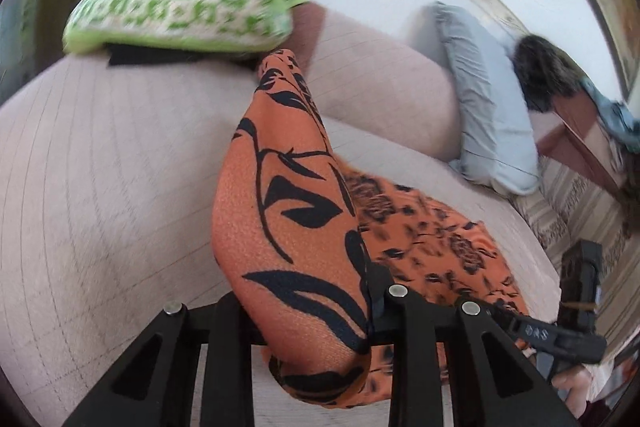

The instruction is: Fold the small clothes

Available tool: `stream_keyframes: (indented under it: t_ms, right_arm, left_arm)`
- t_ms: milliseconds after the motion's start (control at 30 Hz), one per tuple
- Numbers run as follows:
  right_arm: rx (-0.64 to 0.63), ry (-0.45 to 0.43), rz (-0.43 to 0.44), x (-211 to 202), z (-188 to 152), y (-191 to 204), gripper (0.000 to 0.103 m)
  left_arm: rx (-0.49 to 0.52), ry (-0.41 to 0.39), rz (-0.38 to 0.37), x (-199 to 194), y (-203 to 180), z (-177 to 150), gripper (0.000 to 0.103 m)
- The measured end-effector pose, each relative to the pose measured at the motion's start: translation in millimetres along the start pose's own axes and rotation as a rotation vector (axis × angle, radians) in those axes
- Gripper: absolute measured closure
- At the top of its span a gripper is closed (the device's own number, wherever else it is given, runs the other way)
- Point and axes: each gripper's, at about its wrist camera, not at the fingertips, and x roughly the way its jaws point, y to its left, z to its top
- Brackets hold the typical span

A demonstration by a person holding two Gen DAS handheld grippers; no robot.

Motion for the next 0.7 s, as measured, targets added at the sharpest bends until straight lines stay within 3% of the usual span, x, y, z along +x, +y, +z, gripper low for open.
stream_keyframes:
  t_ms: [233, 367, 467, 567, 633, 700]
  right_arm:
    - [0.092, -0.142, -0.025, -54.9, 9.3, -56.5, 0.068]
    - [0.183, -0.209, -0.041, -89.0, 12.6, -102.3, 0.068]
    - [0.27, -0.27, -0.057, -112.8, 12.6, -141.5, 0.068]
    - [0.348, -0.293, -0.071, -124.7, 17.9, -169.3, 0.068]
    - [0.385, -0.298, -0.051, -129.1, 20.1, -179.5, 0.066]
    - [0.416, -0.287, -0.007, -128.0, 23.4, -180.9, 0.064]
  left_arm:
    - [0.186, 0.02, -0.058, 5.4, -99.7, 11.6, 0.074]
    - [0.286, 0.076, -0.057, 44.2, -174.6, -2.8, 0.073]
    - [0.366, 0.173, -0.04, 95.1, -229.7, -37.8, 0.07]
    - [0.408, 0.305, -0.053, 134.4, -256.8, -75.9, 0.068]
    - [0.467, 0.283, -0.018, 131.7, -264.3, -85.8, 0.063]
    - [0.475, 0.291, -0.087, 115.1, -263.2, -79.8, 0.053]
